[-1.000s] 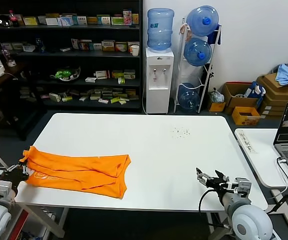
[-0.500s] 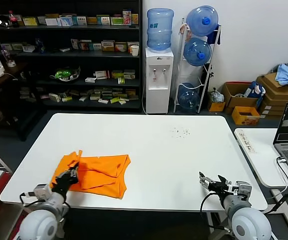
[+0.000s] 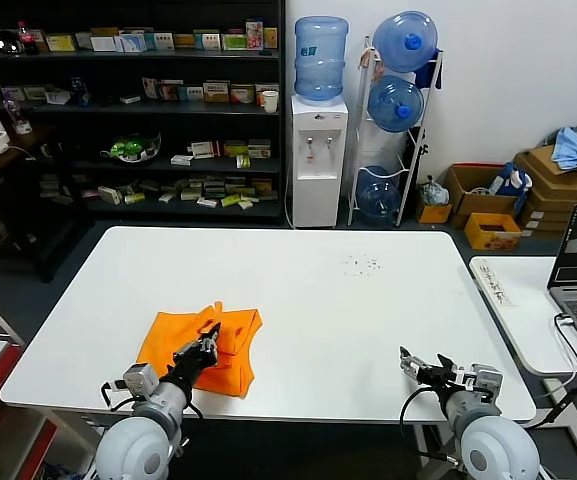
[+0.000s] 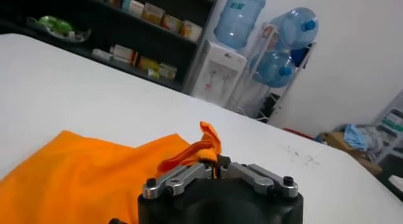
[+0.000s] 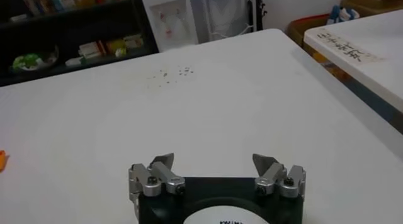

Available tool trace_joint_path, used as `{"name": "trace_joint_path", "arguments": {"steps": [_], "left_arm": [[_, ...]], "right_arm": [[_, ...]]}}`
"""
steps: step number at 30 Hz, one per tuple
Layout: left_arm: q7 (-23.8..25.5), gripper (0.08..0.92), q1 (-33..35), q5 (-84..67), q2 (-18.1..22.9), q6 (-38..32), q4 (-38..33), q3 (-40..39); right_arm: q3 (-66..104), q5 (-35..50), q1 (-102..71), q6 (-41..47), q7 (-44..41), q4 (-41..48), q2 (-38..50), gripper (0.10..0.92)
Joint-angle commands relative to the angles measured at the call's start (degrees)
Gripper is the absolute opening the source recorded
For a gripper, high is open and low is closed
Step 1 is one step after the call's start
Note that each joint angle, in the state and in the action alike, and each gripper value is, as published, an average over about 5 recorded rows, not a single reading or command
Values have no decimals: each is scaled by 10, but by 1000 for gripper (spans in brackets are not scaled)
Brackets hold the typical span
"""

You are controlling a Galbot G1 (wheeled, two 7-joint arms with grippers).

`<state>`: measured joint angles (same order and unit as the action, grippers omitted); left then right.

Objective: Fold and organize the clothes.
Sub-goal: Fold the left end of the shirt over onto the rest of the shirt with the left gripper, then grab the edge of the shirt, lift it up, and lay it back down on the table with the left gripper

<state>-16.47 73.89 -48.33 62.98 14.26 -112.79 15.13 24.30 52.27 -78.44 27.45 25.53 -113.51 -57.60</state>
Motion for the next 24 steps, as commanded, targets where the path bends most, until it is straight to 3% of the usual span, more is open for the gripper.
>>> {"name": "trace_joint_path", "arguments": {"steps": [1, 5, 12, 17, 24], "left_arm": [[11, 127, -16, 23, 20, 10, 7, -37], [29, 174, -17, 41, 21, 5, 16, -33], [59, 372, -7, 66, 4, -3, 9, -14], [106, 519, 21, 161, -61, -50, 43, 49], [177, 736, 53, 120, -160, -104, 189, 156]], "right_arm": [[-2, 2, 2, 1, 2, 1, -3, 823], [-2, 4, 1, 1, 2, 0, -1, 823], [-3, 6, 4, 1, 1, 2, 0, 823], [-4, 6, 7, 0, 0, 3, 0, 823], [-6, 6, 7, -3, -6, 7, -2, 823]]}}
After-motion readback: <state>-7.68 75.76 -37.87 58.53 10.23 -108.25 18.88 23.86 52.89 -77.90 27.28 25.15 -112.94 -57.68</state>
